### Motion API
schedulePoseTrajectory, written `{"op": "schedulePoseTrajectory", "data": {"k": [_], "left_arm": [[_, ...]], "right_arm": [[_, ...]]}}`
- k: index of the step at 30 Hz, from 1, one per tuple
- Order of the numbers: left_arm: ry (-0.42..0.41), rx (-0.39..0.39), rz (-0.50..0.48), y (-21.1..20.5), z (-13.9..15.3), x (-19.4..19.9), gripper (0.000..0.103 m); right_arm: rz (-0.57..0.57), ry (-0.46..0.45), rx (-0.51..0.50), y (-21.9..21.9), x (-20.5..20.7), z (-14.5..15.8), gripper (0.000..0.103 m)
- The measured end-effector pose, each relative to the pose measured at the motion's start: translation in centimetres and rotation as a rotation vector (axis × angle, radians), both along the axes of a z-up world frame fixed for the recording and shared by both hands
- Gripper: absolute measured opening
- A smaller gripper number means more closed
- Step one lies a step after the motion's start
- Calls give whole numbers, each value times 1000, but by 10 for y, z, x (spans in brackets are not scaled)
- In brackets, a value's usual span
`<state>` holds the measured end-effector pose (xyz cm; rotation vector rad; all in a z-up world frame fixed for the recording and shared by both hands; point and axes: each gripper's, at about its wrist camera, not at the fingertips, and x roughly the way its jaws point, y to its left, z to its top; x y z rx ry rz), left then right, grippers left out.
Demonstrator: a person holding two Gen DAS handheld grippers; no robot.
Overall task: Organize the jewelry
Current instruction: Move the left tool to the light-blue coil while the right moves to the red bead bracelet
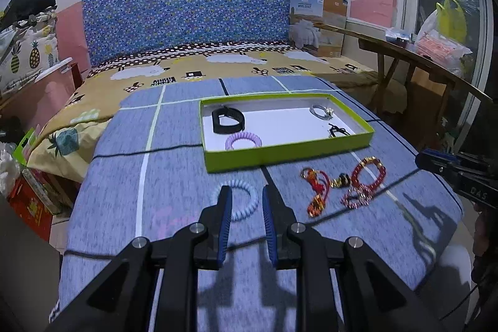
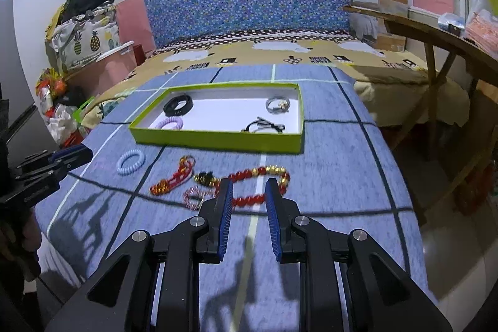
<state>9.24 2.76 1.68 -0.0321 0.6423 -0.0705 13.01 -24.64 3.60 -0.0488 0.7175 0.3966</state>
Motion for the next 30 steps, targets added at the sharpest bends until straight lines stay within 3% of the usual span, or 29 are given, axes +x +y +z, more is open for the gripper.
{"op": "schedulePoseTrajectory", "data": {"k": [15,19,30], "left_arm": [[24,-12,24,8,-11,-6,21],[29,-6,27,8,-14,0,26],[79,13,44,13,-29,32,28]], "right_arm": [[-29,39,15,-2,-2,-12,22],[-40,54,17,-2,5,-17,22],[-94,124,-1,-7,40,-37,28]]}}
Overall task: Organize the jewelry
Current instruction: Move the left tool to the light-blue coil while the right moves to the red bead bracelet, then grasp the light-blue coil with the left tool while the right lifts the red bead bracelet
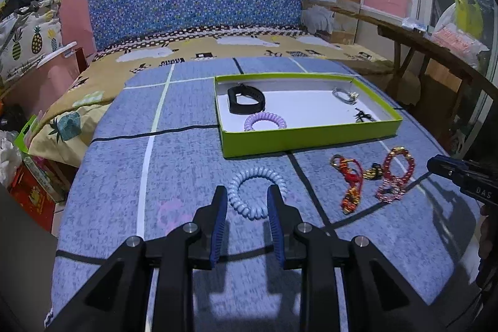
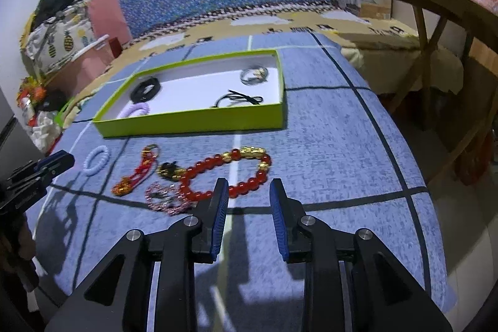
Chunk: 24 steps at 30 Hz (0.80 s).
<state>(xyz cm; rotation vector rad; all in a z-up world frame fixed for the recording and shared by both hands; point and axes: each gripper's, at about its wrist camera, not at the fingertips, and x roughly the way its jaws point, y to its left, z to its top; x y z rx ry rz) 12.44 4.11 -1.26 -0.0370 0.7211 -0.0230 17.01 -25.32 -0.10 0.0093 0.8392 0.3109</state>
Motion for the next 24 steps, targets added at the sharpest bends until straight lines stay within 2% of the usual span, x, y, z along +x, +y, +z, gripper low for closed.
{"op": "schedulePoseTrajectory", "data": {"k": [10,17,18,19,23,24], "left_arm": [[79,6,20,3,-16,27,28],[146,0,18,3,-23,37,28],[151,1,19,3,-23,38,28],[154,7,20,2,-23,39,28],[155,50,20,-5,-23,40,27],[155,52,16,-5,-23,40,23]], "right_arm": [[2,55,-36,8,30,-14,28],[28,46,-135,23,35,-18,28],[31,43,-149,24,35,-18,23],[34,39,-161,26,35,-18,12],[43,31,-173,27,34,-18,10],[43,29,-172,27,34,-18,9]]}}
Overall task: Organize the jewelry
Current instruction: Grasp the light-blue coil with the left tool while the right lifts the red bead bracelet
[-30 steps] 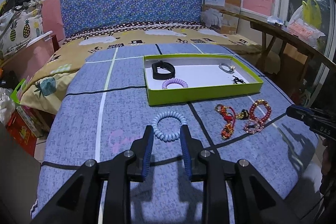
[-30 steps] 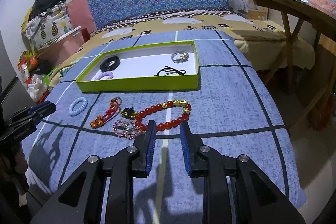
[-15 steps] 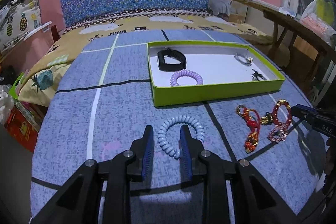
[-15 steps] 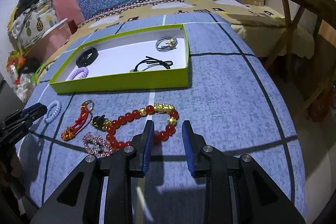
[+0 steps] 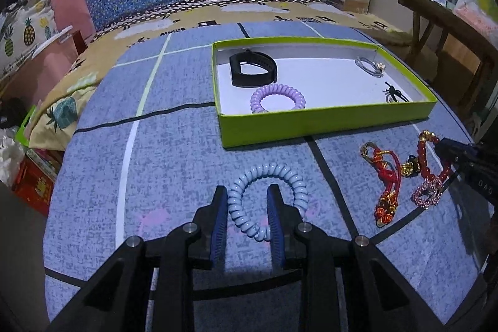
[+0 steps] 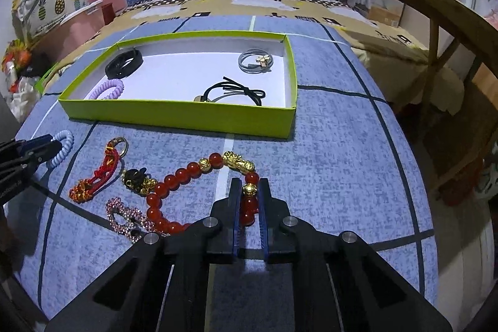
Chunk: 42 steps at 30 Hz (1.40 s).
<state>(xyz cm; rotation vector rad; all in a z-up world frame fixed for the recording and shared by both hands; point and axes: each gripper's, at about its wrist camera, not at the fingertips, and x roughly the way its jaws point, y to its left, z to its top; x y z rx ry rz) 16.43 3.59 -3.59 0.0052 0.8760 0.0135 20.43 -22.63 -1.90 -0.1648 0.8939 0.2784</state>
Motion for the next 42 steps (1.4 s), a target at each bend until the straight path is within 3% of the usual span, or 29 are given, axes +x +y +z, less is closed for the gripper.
{"op": "schedulePoseTrajectory", "data": {"k": [2,4,10,18,42], "left_arm": [[-1,0,-20,-2,0,0,11],[-6,23,-26,-6,0,-2,10],[-35,0,-52,-7,5,-9,9],[-133,-31,-77,-10,34,-23,9],[-213,-72,-99,-15,74,-17,9]], "right_arm": [[-3,-3,15,-2,-1,1,9],[-7,-16,28,-4,-4,4,9],[0,-96,52,-10,-16,26,9],[40,-192,54,-3,-28,58,9],[127,-280,103,8,-24,104,9]]}}
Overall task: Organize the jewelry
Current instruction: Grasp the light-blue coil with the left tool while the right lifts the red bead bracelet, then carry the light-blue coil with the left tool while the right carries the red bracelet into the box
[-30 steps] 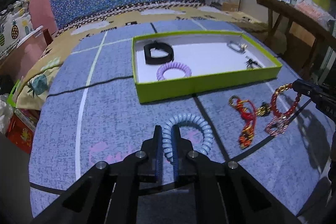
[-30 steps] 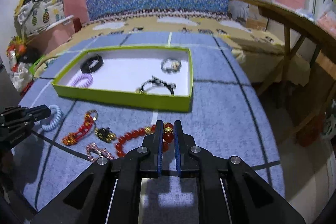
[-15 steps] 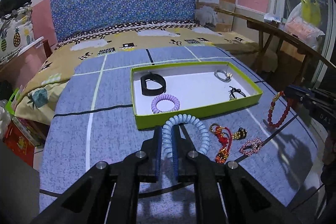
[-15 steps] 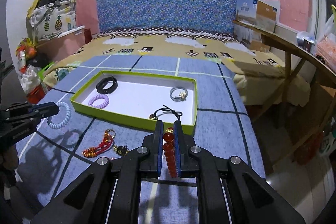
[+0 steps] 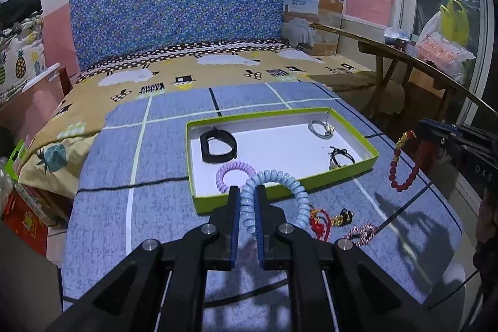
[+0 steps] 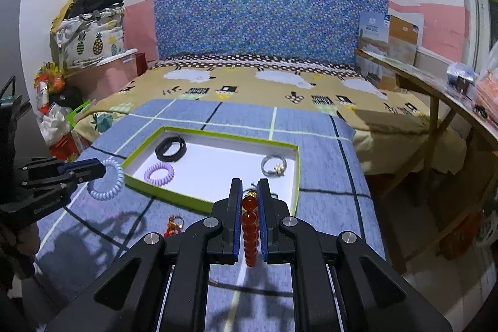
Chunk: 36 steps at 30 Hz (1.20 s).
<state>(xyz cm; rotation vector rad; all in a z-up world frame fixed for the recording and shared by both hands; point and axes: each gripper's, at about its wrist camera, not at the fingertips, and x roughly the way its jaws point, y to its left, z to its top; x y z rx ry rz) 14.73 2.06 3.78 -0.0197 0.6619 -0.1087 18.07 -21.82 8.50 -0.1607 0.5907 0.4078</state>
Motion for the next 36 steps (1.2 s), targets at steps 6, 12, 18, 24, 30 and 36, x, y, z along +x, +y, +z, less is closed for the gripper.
{"op": "schedulePoseTrajectory", "data": {"k": [6,12,18,24,30,36], "left_arm": [[-13,8,-13,-5,8,15,9],[-20,11,-27,-10,12,36,9],[-11,13,-30,-10,11,62,9],[8,18,-29,-10,3,87,9],[31,30,-33,-12,-6,111,9],[56,27,-41,-14,-15,129,9]], "right_arm": [[24,-12,2,8,14,9,9],[47,-12,1,19,32,13,9],[64,-6,6,27,52,13,9],[72,10,11,34,73,7,9],[80,42,17,41,96,-5,9],[86,85,20,45,116,-22,9]]}}
